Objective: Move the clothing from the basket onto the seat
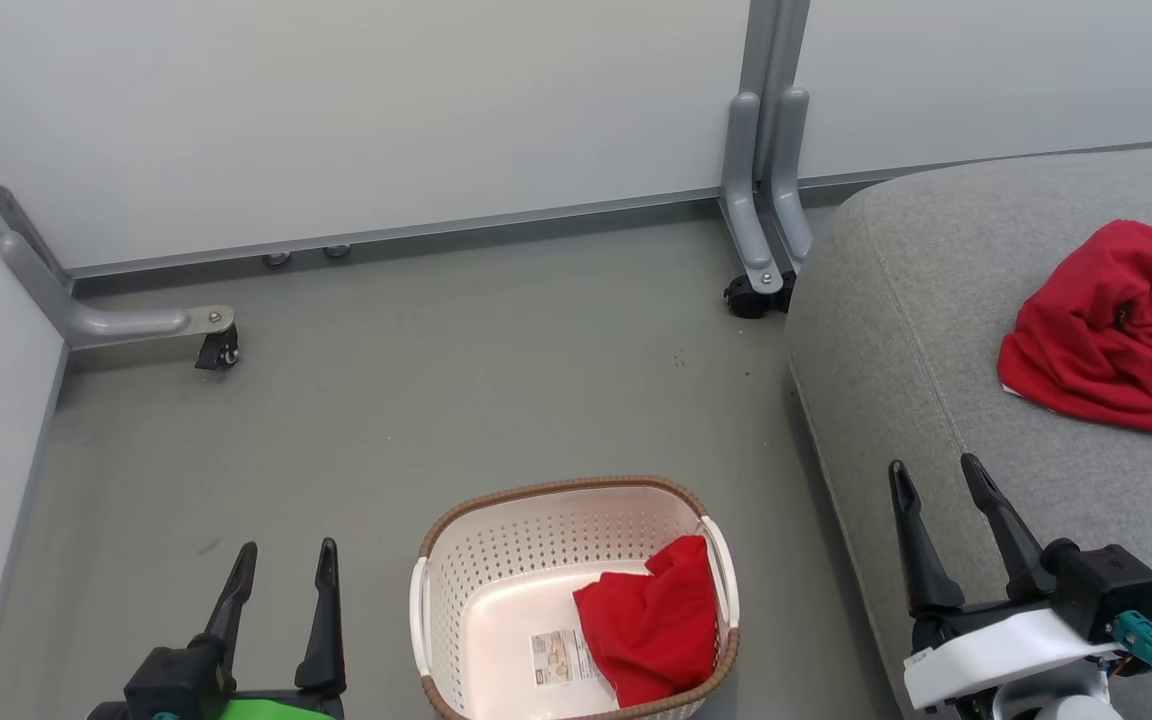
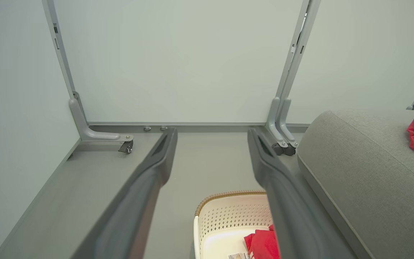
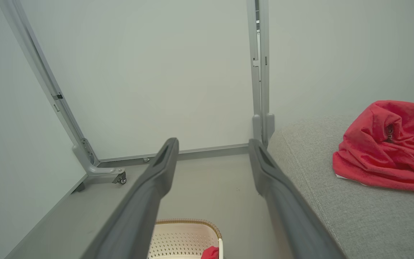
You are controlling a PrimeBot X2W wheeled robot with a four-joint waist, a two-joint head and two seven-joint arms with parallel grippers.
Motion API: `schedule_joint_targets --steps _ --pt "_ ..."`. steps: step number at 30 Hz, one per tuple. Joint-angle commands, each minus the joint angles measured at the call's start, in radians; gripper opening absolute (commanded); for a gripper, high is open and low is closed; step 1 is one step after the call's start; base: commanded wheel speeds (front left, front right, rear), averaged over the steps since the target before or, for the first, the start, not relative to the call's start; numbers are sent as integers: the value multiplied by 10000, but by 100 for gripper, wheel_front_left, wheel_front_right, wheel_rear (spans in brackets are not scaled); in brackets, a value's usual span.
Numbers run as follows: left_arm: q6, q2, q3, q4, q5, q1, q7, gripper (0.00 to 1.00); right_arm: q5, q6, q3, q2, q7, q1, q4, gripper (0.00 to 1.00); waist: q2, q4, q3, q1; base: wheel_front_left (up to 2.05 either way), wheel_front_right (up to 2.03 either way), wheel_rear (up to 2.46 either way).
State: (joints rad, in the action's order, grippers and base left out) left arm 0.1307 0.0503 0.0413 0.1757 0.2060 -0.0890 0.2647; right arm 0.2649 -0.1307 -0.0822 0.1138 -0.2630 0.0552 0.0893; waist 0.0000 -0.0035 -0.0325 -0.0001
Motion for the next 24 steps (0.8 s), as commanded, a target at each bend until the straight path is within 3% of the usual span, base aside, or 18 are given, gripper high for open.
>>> schedule_joint_targets --steps 1,24 --pt "-1 7 -11 41 86 -134 -7 100 -90 0 57 -39 -27 80 -44 100 0 22 -19 1 0 0 0" --pt "-1 4 294 240 176 -117 -8 100 50 0 439 -319 -27 -83 -102 100 0 -74 12 1 0 0 0"
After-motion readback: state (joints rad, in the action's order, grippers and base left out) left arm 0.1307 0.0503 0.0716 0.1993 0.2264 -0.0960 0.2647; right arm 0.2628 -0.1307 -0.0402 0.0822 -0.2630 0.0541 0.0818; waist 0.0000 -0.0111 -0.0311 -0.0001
